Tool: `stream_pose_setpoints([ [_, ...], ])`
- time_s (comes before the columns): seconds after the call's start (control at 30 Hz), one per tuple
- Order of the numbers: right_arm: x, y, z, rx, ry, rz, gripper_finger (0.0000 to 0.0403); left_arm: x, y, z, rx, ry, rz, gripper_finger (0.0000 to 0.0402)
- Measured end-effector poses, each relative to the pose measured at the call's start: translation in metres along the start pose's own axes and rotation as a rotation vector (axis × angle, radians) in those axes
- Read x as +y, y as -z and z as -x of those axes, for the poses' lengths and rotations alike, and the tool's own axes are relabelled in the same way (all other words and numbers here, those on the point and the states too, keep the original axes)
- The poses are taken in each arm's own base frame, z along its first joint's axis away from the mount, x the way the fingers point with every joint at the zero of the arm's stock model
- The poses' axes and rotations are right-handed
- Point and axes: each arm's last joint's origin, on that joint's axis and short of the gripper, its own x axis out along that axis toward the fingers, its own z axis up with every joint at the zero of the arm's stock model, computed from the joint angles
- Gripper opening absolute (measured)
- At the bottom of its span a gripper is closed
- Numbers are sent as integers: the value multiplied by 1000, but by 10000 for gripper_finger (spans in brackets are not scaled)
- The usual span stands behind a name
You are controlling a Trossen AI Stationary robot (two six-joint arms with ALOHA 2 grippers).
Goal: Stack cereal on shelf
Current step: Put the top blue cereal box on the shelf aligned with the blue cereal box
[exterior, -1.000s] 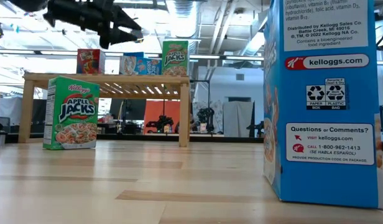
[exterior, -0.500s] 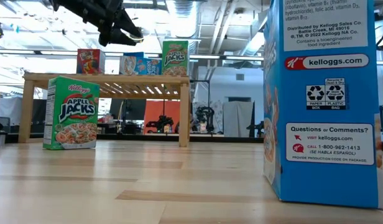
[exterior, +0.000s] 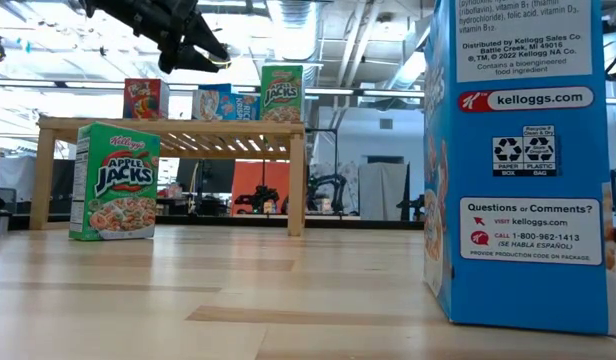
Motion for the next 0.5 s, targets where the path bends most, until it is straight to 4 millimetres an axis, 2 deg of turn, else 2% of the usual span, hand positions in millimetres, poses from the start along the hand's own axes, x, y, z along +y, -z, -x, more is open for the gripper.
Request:
stream_pose_setpoints([
  [0.23, 0, 1, 0, 8, 1, 0, 296, 0, -2, 0, -20, -12, -34, 250],
  [0.5, 0, 5, 0, 50, 4, -13, 296, -3, -4, 0, -39, 10, 15, 250],
])
